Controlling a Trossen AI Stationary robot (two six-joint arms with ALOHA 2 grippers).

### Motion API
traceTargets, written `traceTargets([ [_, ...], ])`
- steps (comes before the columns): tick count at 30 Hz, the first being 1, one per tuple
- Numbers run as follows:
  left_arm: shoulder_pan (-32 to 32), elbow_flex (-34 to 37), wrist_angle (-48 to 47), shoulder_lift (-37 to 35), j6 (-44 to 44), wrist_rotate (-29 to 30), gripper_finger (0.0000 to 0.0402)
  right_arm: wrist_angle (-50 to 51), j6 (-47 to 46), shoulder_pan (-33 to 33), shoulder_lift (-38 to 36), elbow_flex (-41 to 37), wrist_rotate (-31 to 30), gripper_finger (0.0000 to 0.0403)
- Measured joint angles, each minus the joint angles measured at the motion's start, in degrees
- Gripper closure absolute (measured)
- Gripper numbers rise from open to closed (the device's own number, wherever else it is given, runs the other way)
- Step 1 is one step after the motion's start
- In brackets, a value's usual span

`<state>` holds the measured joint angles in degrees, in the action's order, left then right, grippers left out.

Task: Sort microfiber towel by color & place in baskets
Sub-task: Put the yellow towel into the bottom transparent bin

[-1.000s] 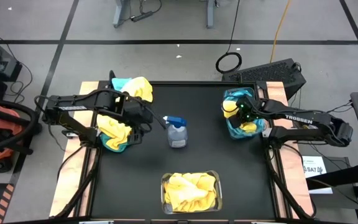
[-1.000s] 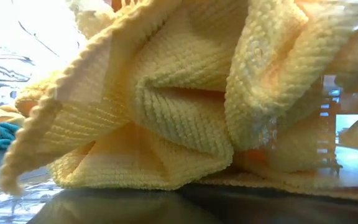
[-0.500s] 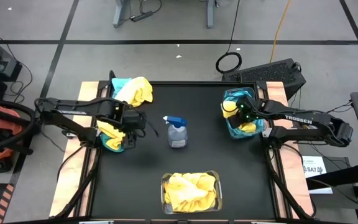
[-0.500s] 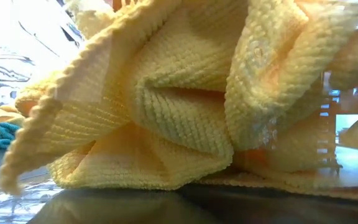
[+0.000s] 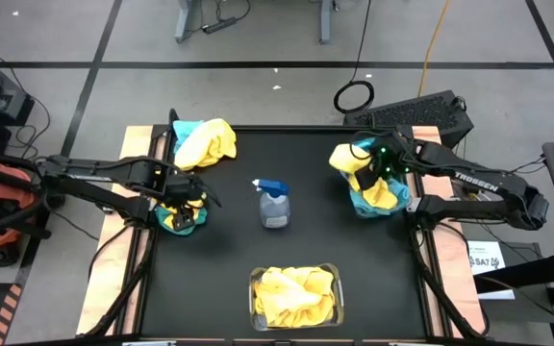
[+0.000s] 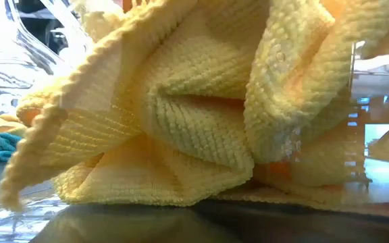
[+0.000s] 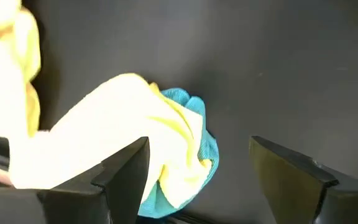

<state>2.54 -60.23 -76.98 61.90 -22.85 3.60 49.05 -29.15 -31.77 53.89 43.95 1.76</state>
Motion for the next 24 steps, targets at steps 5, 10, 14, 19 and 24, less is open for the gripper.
traceTargets([
  [5,0.0,3.4,1.7,-3.0,-3.3,0.0,0.0124,1.2,2.2,0.0,0.0,3.6,-2.5,0.0188],
  [10,0.0,4.6,5.2,-4.1,-3.8,0.1,0.0124,1.0,3.3,0.0,1.2,2.4,-3.1,0.0188],
  [14,0.0,5.6,7.7,-4.1,-3.4,0.1,0.0124,-1.5,3.3,0.0,4.2,-0.4,-1.6,0.0188],
  [19,0.0,6.0,8.8,-4.1,-3.7,0.1,0.0124,-2.2,3.6,0.2,6.6,-0.1,-1.4,0.0231],
  [24,0.0,6.1,8.8,-4.0,-3.9,-0.6,0.0124,0.4,5.7,1.6,3.0,7.1,1.0,0.038],
])
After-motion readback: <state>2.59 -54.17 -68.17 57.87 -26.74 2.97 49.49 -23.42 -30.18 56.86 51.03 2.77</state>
